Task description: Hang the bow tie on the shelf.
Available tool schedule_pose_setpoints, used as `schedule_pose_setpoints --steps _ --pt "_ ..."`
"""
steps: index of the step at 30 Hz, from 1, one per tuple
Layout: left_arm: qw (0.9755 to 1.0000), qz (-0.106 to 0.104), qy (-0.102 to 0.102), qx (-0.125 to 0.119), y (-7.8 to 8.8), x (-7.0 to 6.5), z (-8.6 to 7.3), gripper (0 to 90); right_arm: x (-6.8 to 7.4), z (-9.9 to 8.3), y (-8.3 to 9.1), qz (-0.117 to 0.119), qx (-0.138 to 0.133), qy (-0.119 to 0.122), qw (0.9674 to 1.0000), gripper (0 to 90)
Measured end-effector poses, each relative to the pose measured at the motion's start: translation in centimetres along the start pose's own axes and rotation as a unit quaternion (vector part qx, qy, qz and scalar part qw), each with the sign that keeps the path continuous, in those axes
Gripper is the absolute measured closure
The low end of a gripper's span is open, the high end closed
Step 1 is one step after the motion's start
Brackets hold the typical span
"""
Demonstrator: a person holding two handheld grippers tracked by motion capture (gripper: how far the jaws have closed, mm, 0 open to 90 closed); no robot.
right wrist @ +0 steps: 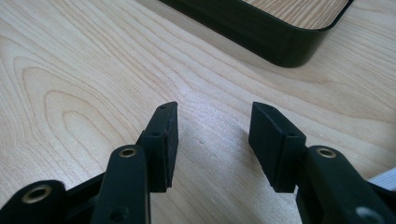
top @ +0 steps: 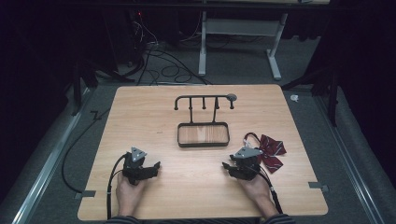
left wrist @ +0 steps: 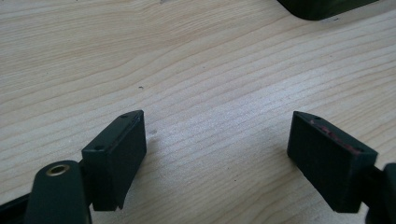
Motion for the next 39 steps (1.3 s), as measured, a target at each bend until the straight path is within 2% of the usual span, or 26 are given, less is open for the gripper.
schedule_pose_setpoints --steps 15,20,27,31,39 --pt "1.0 0.0 0.0 0.0 0.0 0.0 0.0 20.1 0.0 0.0 0.0 0.0 0.001 0.0 1.0 54.1" --pt "1.0 0.0 -0.001 0.001 0.0 0.0 0.0 20.1 -0.1 0.0 0.0 -0.006 0.003 -0.005 1.0 50.2" --pt "1.0 0.0 -0.001 0.001 0.0 0.0 0.0 20.1 -0.1 0.0 0.1 -0.01 0.005 -0.013 0.9999 54.0" --pt "1.0 0.0 -0.001 0.001 0.0 0.0 0.0 20.1 -0.2 0.0 0.4 -0.008 -0.002 -0.019 0.9998 55.8" --pt "1.0 0.0 -0.001 0.001 0.0 0.0 0.0 20.1 -0.7 0.3 2.1 -0.01 -0.026 -0.029 0.9992 60.1"
Point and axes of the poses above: each handheld gripper's, and its own axes: y roughly backward along the jaws, z roughly out of its top, x roughly to its left, the point moved 2 cm from there along -y, roughly forward along the jaws
